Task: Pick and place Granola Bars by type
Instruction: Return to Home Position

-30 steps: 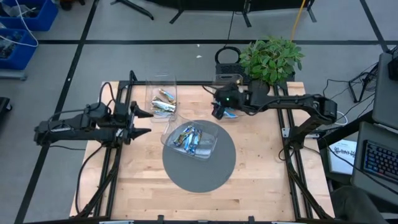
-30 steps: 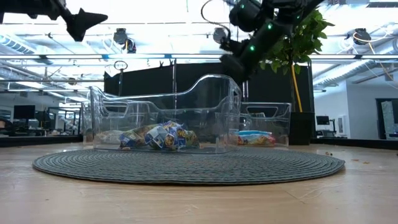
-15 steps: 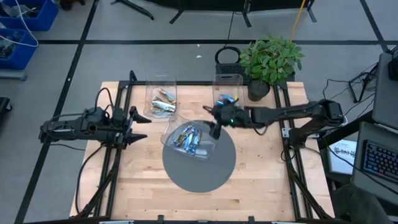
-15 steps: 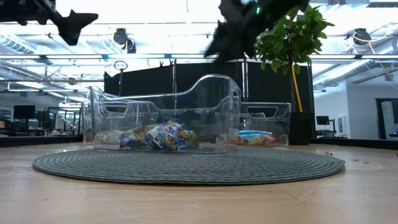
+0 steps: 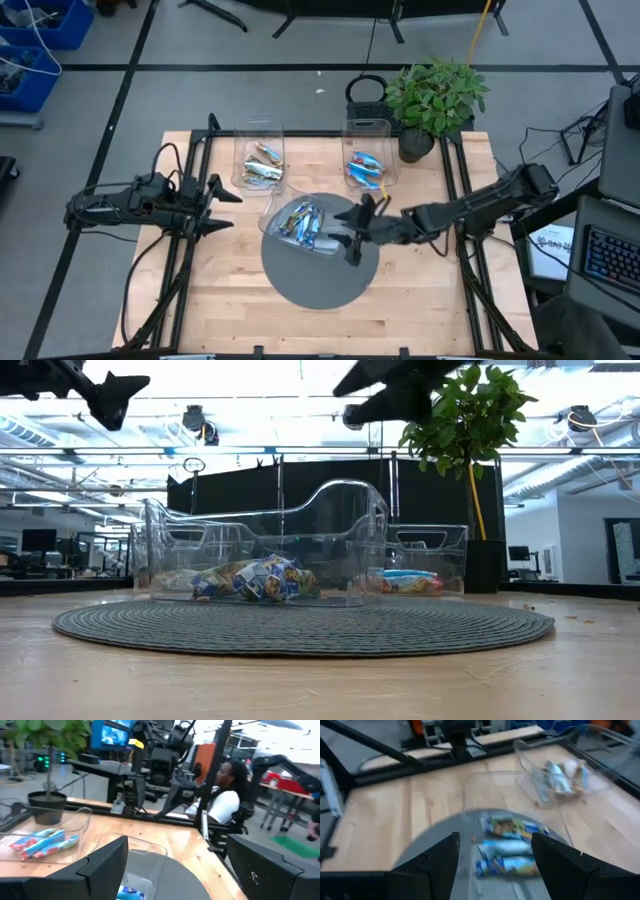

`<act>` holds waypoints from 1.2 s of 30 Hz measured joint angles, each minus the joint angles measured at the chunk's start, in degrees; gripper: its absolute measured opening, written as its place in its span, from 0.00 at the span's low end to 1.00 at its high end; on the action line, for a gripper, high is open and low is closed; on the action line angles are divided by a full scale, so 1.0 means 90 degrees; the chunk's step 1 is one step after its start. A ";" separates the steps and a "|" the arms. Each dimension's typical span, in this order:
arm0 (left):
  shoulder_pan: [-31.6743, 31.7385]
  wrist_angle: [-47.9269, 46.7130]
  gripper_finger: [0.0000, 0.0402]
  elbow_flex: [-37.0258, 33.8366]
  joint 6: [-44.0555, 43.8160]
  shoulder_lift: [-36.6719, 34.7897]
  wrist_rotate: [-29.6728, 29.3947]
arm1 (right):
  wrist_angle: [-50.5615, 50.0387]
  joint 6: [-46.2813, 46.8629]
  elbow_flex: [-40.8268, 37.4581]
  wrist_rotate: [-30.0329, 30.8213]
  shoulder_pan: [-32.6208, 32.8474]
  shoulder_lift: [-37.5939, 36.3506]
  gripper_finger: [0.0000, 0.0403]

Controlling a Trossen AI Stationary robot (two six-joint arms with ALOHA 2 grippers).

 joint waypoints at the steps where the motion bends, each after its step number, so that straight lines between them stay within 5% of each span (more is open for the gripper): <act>1: 0.0000 -0.0004 0.84 0.0000 0.0021 -0.0006 0.0063 | -0.0015 0.0077 -0.0134 0.0222 0.0135 -0.0064 0.59; 14: 0.0000 0.0468 0.84 -0.0828 -0.0094 -0.0356 0.0119 | 0.2046 0.0222 -0.2675 0.1294 0.1219 -0.1480 0.59; 36: 0.0000 0.1186 0.83 -0.2057 -0.0345 -0.0748 0.0168 | 0.3177 0.0188 -0.5758 0.0909 0.0621 -0.4550 0.59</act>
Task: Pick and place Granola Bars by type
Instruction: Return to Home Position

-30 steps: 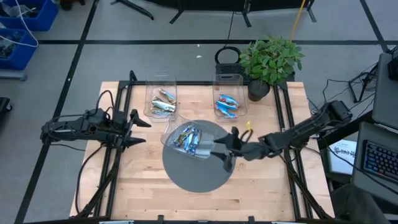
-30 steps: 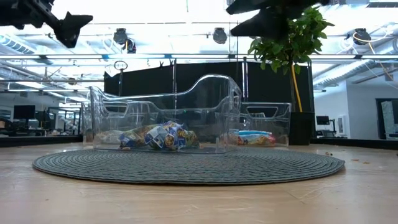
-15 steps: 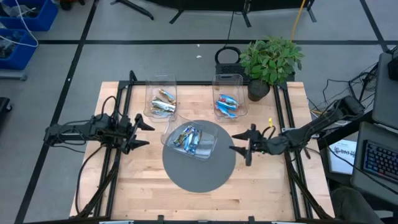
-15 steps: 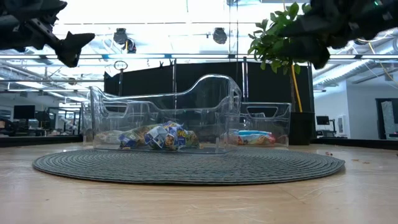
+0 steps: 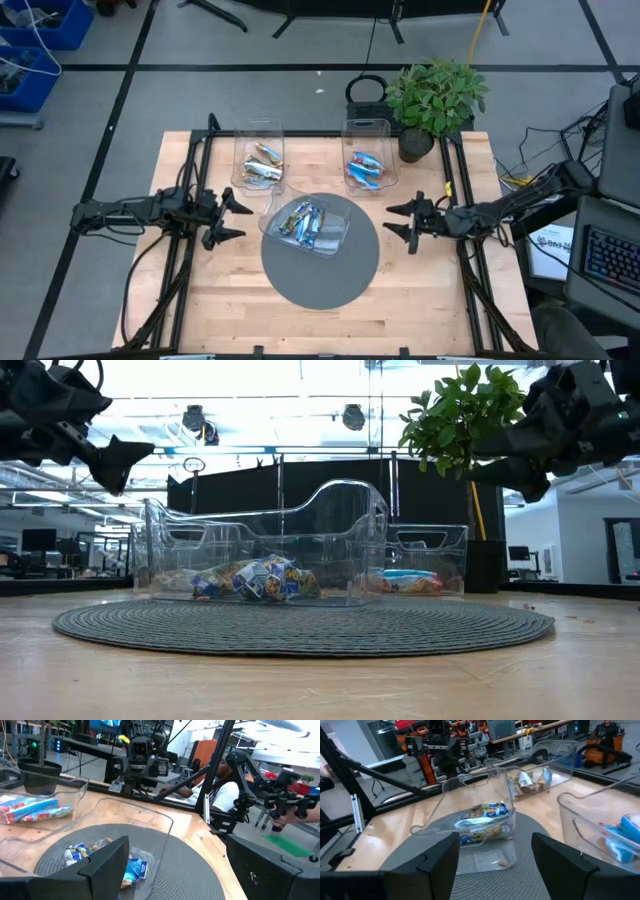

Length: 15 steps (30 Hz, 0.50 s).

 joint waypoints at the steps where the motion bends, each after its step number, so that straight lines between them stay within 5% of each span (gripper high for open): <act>1: 0.0000 0.0025 0.83 0.0000 0.0012 0.0000 -0.0002 | 0.0002 -0.0046 -0.0051 -0.0006 -0.0035 -0.0075 0.59; 15: 0.0022 -0.0070 0.83 -0.0100 0.0216 0.0007 -0.0107 | -0.0009 -0.0146 -0.0763 -0.0855 -0.0798 -0.0848 0.59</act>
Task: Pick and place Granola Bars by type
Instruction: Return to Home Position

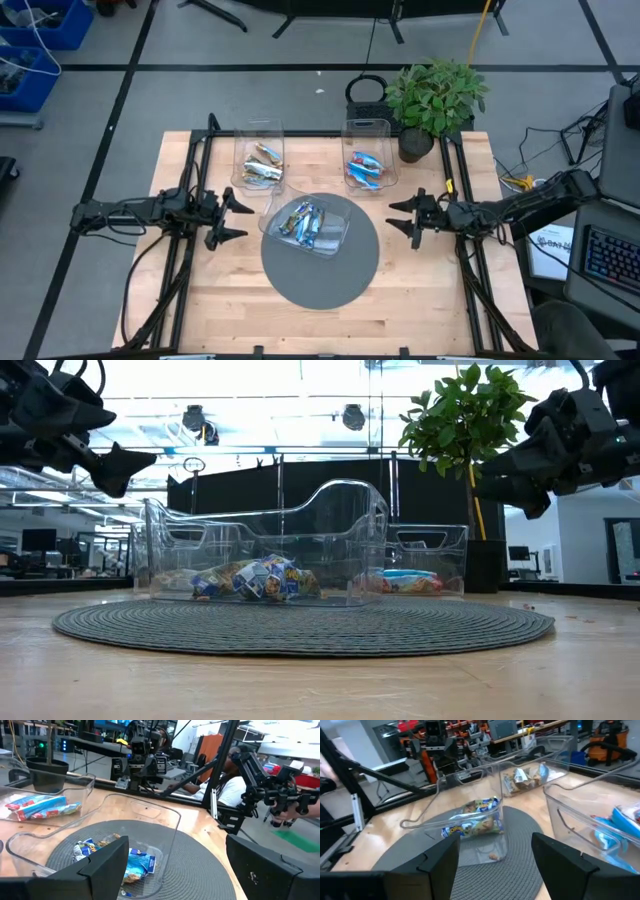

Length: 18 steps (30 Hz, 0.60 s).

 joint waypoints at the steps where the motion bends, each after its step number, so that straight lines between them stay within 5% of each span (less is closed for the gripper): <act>1: 0.0001 -0.0002 0.83 0.0000 0.0038 0.0000 -0.0003 | 0.0017 -0.0015 -0.0041 -0.0058 -0.0047 -0.0042 0.59; 18: 0.0347 -0.0032 0.83 0.0000 0.0058 0.0000 -0.0071 | -0.0617 -0.0183 -0.0303 -0.0778 -0.0957 -0.0361 0.59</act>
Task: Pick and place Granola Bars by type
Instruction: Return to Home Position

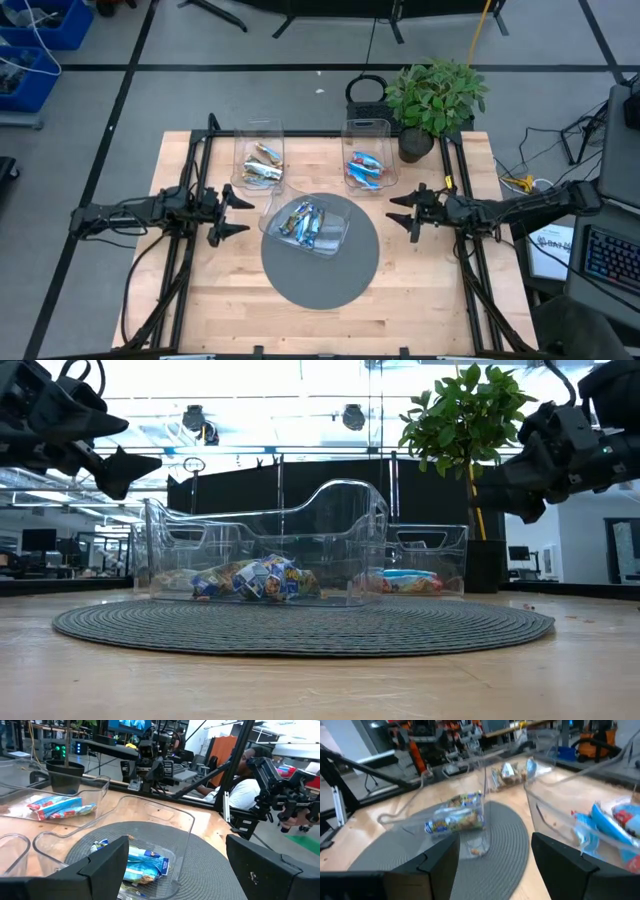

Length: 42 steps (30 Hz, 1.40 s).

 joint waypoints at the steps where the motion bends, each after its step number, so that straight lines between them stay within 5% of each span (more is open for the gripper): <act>1: 0.0012 -0.0002 0.82 0.0000 0.0000 0.0000 0.0000 | 0.0014 -0.0063 0.0000 -0.0030 -0.0025 -0.0056 0.59; 11: 0.0068 0.0051 0.83 -0.0005 -0.0115 -0.0010 0.0171 | 0.0063 -0.0662 -0.0007 -0.0051 -0.0049 -0.1004 0.59; 25: 0.0318 0.0219 0.82 -0.0012 -0.0531 -0.0427 0.0241 | -0.1348 -0.0243 -0.0010 0.0014 -0.0047 -0.2207 0.59; 36: 0.1150 -0.0074 0.81 -0.0005 -0.0546 -0.0418 -0.0532 | -0.1910 -0.0390 -0.0007 0.1740 -0.0047 -0.2795 0.59; 42: 0.1346 -0.0100 0.82 -0.0005 -0.0571 -0.0415 -0.0625 | -0.1946 -0.0525 -0.0007 0.2011 -0.0047 -0.2771 0.59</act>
